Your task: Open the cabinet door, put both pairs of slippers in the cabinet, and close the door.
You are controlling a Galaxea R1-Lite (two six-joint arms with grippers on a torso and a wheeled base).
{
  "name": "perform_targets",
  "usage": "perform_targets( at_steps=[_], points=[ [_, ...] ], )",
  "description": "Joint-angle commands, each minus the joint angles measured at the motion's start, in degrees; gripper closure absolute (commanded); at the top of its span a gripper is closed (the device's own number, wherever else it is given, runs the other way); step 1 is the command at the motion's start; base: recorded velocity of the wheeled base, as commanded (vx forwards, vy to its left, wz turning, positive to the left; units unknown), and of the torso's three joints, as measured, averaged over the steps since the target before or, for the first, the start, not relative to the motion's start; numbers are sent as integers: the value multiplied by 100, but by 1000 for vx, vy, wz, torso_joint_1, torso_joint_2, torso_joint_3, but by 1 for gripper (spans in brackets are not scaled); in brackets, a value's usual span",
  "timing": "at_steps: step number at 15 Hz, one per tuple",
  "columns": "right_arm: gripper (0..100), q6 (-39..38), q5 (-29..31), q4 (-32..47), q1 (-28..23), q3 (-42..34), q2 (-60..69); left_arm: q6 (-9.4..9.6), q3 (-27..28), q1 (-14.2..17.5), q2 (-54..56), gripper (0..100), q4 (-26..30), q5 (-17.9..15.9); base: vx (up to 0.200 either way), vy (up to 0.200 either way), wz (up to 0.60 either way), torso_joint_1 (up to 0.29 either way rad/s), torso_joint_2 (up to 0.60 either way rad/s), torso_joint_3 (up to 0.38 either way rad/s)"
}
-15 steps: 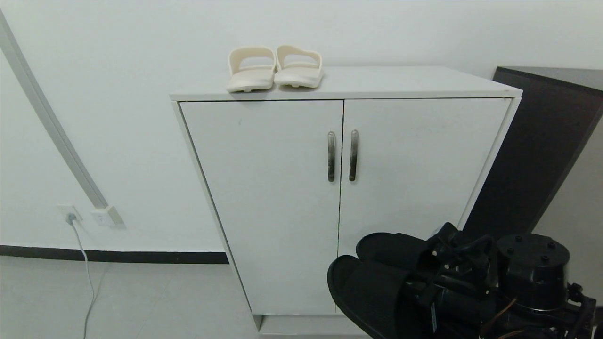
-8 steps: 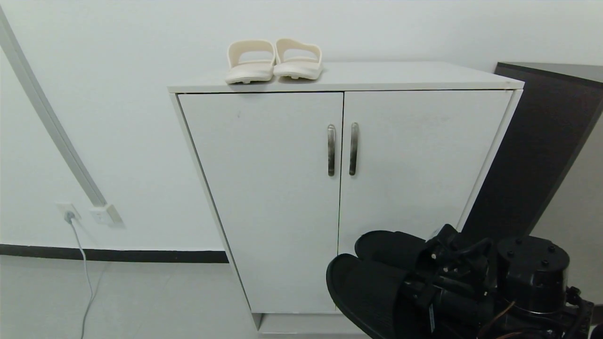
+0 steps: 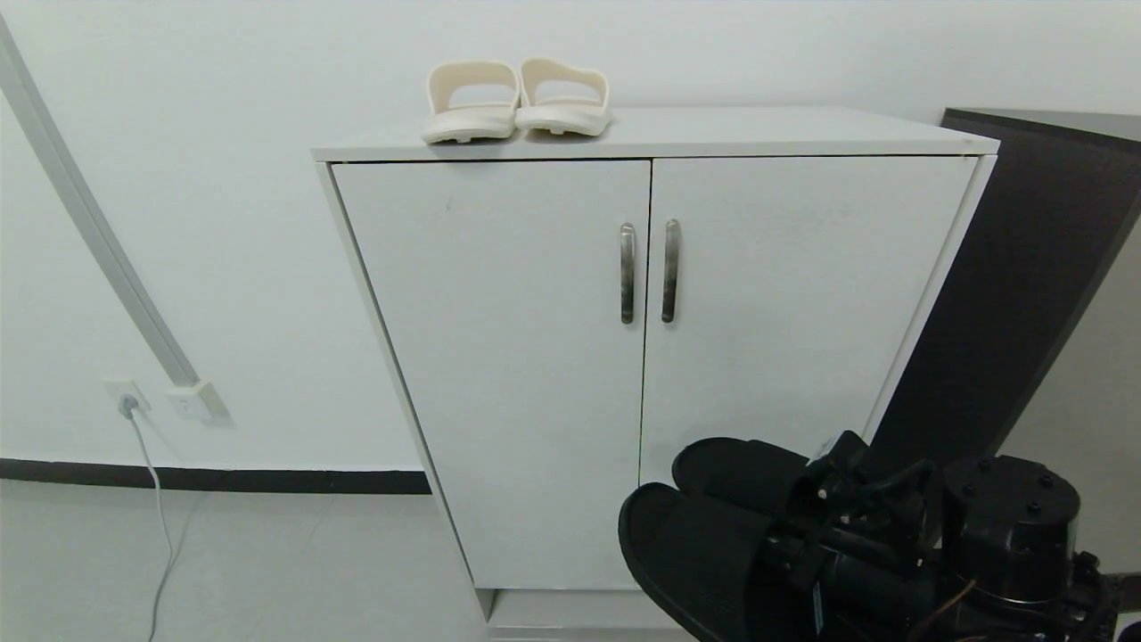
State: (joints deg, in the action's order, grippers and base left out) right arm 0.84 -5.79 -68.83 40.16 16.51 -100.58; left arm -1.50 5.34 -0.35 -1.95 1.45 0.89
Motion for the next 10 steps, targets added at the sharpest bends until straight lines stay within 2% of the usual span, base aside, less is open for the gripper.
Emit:
perform_targets(
  at_steps=[1, 2, 4, 6, 8, 10],
  points=[
    [100, -5, -1, 1, 54, 46, -93, -298, 1031, -53, -877, 0, 224, -291, 0, 0, 0, 0, 0, 0],
    [100, -14, -1, -8, 133, 28, -93, -316, 1083, -70, -1440, 0, 57, -854, 0, 0, 0, 0, 0, 0],
    [100, -23, -1, 1, 168, 11, -75, -333, 1031, -79, -2336, 0, -602, -1618, 0, 0, 0, 0, 0, 0],
    [100, -23, -1, 1, 168, 2, -75, -307, 1145, -79, -2960, 0, -848, -2418, 0, 0, 0, 0, 0, 0],
    [100, -23, -10, -8, 186, -7, -75, -307, 1233, -88, -3602, 0, -1244, -2840, 0, 0, 0, 0, 0, 0],
    [100, -31, -10, -25, 212, -7, -58, -307, 1250, -316, -4323, 0, -1912, -2989, 0, 0, 0, 0, 0, 0]
  ],
)
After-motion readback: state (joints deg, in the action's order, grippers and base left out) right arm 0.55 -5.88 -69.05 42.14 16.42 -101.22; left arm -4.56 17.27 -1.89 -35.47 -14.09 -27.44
